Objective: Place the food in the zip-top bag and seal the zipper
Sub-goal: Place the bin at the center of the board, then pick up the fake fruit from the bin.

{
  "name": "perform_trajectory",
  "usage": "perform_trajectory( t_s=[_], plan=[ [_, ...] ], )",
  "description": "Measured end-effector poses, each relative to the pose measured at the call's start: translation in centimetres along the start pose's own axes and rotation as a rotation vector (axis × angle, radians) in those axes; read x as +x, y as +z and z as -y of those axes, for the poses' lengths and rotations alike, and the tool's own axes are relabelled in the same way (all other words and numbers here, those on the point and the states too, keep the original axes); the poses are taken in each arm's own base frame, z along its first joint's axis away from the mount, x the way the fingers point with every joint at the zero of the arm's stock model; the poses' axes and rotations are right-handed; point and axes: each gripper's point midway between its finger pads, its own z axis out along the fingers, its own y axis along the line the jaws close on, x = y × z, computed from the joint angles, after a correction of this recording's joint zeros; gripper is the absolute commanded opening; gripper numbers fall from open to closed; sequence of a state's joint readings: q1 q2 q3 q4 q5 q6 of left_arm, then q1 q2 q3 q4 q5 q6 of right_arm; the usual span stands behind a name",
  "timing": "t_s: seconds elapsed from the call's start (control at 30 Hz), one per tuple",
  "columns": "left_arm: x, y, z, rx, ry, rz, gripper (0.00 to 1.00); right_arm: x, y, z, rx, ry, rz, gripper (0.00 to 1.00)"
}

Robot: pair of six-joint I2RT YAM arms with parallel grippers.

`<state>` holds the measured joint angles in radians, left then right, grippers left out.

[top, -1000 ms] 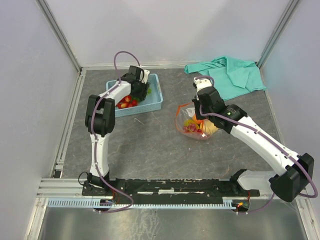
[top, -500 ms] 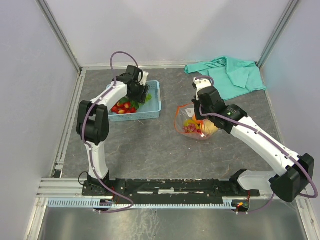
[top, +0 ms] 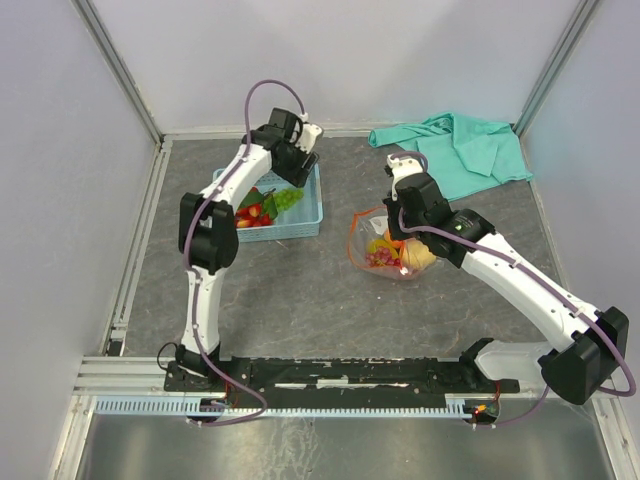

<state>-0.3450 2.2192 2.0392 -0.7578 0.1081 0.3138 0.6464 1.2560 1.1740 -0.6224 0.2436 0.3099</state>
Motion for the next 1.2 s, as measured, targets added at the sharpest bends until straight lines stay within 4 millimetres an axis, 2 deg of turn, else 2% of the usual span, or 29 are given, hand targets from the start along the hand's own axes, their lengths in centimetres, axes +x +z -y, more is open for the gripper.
perform_trajectory(
  t_s=[0.2,0.4,0.5,0.57,0.7,0.8,1.03,1.1,1.2],
  plan=[
    [3.6,4.0,0.8,0.047,0.034,-0.125,0.70,0.0,0.0,0.0,0.001,0.005,-0.001,0.01],
    [6.3,6.1,1.2,0.077,0.056,-0.204,0.68,0.1,0.0,0.0,0.001,0.008,-0.004,0.01],
    [6.1,6.3,1.1,0.075,0.061,-0.200,0.64,0.1,0.0,0.0,0.001,0.010,-0.005,0.01],
    [6.2,6.5,1.1,0.077,0.061,-0.203,0.58,0.2,0.0,0.0,0.002,0.010,-0.006,0.01],
    [6.2,6.6,1.2,0.083,0.063,-0.200,0.36,0.2,0.0,0.0,0.002,0.015,-0.007,0.01],
    [6.1,6.6,1.5,0.098,0.062,-0.195,0.25,0.2,-0.1,0.0,0.003,0.018,-0.007,0.01],
    [5.5,6.1,2.4,0.144,0.045,-0.161,0.11,0.3,-0.5,0.1,0.001,0.031,0.001,0.01],
    [5.0,5.2,2.6,0.144,0.032,-0.140,0.08,0.3,-0.7,0.1,0.001,0.036,0.002,0.02],
    [3.3,3.0,2.5,0.122,0.012,-0.076,0.06,0.4,-0.9,0.2,-0.001,0.046,0.006,0.01]
  ],
)
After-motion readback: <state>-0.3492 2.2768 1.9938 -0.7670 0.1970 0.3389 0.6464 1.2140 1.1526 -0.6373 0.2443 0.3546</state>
